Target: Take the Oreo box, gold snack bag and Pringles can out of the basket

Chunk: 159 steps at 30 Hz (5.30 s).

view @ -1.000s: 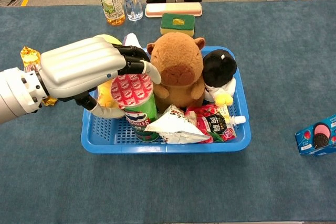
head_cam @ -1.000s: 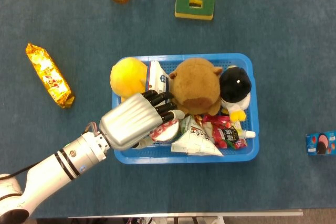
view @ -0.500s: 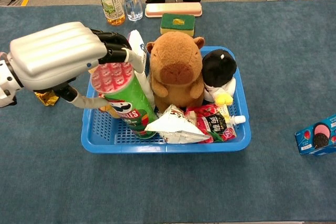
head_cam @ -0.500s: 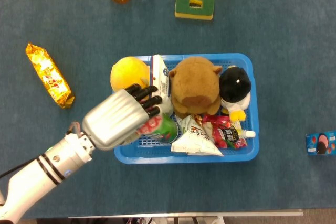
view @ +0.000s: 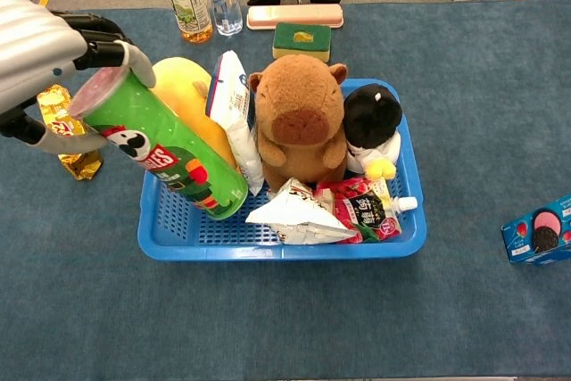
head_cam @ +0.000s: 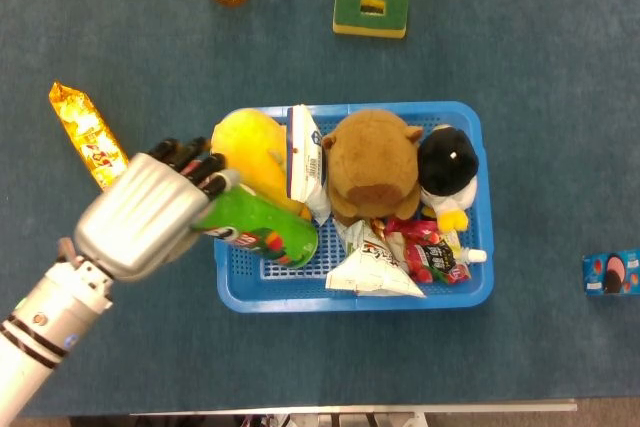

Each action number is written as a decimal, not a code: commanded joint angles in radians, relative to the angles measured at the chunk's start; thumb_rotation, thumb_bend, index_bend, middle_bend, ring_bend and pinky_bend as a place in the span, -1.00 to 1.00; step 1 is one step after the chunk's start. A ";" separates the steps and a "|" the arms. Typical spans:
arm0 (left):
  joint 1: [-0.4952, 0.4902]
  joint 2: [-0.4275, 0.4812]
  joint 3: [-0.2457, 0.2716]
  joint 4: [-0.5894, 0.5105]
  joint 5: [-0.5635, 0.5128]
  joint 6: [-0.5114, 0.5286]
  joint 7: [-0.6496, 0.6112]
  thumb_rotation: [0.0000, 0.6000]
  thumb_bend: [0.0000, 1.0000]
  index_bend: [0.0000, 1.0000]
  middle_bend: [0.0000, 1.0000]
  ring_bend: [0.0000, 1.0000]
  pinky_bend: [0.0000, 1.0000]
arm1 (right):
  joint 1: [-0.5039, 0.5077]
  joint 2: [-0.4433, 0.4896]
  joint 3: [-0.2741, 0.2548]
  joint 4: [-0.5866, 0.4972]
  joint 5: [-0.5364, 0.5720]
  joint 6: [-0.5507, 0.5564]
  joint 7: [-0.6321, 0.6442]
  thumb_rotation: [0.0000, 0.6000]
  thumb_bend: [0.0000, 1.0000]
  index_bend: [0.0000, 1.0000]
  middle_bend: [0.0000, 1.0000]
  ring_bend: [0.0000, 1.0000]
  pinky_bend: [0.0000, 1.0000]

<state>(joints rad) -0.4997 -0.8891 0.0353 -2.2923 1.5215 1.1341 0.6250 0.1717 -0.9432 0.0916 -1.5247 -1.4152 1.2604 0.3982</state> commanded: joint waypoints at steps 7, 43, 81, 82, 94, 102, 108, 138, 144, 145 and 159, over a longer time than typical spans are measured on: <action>0.075 0.059 0.013 -0.038 -0.042 0.084 0.058 1.00 -0.28 -0.05 0.06 -0.51 -0.30 | 0.008 -0.003 0.001 -0.006 0.002 -0.011 -0.009 1.00 -1.00 -0.81 -0.45 -0.53 0.11; 0.176 0.063 -0.012 0.044 -0.161 0.145 0.035 1.00 -0.28 -0.05 0.06 -0.50 -0.29 | 0.025 -0.026 -0.011 0.005 -0.002 -0.043 -0.006 1.00 -1.00 -0.81 -0.45 -0.53 0.11; 0.196 0.056 0.026 0.028 -0.204 0.081 -0.010 1.00 -0.28 -0.59 -0.31 -0.46 -0.22 | 0.023 -0.042 -0.022 0.015 -0.004 -0.047 0.003 1.00 -1.00 -0.81 -0.45 -0.53 0.11; 0.196 0.057 0.026 0.020 -0.202 0.084 -0.003 1.00 -0.28 -0.62 -0.34 -0.46 -0.21 | 0.023 -0.042 -0.022 0.015 -0.003 -0.047 0.004 1.00 -1.00 -0.81 -0.45 -0.53 0.11; 0.182 0.070 0.013 -0.027 -0.269 0.090 0.044 1.00 -0.56 -0.84 -0.94 -0.44 -0.13 | 0.018 -0.042 -0.025 0.020 -0.005 -0.043 0.011 1.00 -1.00 -0.81 -0.45 -0.53 0.11; 0.184 0.069 0.007 -0.029 -0.265 0.109 0.034 1.00 -0.72 -0.87 -1.00 -0.48 -0.12 | 0.020 -0.043 -0.025 0.021 -0.007 -0.045 0.013 1.00 -1.00 -0.81 -0.45 -0.53 0.11; 0.199 0.063 -0.014 -0.017 -0.200 0.164 0.001 1.00 -0.73 -0.81 -0.98 -0.54 -0.13 | 0.017 -0.041 -0.024 0.018 -0.007 -0.038 0.012 1.00 -1.00 -0.81 -0.45 -0.53 0.11; 0.278 -0.190 -0.170 0.340 -0.049 0.450 -0.248 1.00 -0.73 -0.40 -0.52 -0.56 -0.13 | -0.156 0.127 -0.053 -0.332 -0.105 0.305 -0.438 1.00 -1.00 -0.79 -0.45 -0.53 0.11; 0.281 -0.234 -0.180 0.451 -0.045 0.455 -0.361 1.00 -0.73 -0.34 -0.43 -0.53 -0.13 | -0.221 0.135 -0.078 -0.431 -0.129 0.391 -0.630 1.00 -1.00 -0.78 -0.45 -0.53 0.11; 0.282 -0.238 -0.180 0.465 -0.045 0.455 -0.379 1.00 -0.73 -0.33 -0.42 -0.52 -0.13 | -0.231 0.132 -0.083 -0.440 -0.131 0.401 -0.654 1.00 -1.00 -0.78 -0.45 -0.53 0.11; 0.279 -0.258 -0.187 0.541 -0.077 0.405 -0.470 1.00 -0.73 -0.31 -0.37 -0.50 -0.13 | -0.284 0.081 -0.076 -0.473 -0.101 0.451 -0.734 1.00 -1.00 -0.78 -0.45 -0.53 0.11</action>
<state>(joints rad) -0.2199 -1.1458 -0.1525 -1.7524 1.4481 1.5435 0.1529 -0.1165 -0.8606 0.0120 -2.0012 -1.5233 1.7200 -0.3440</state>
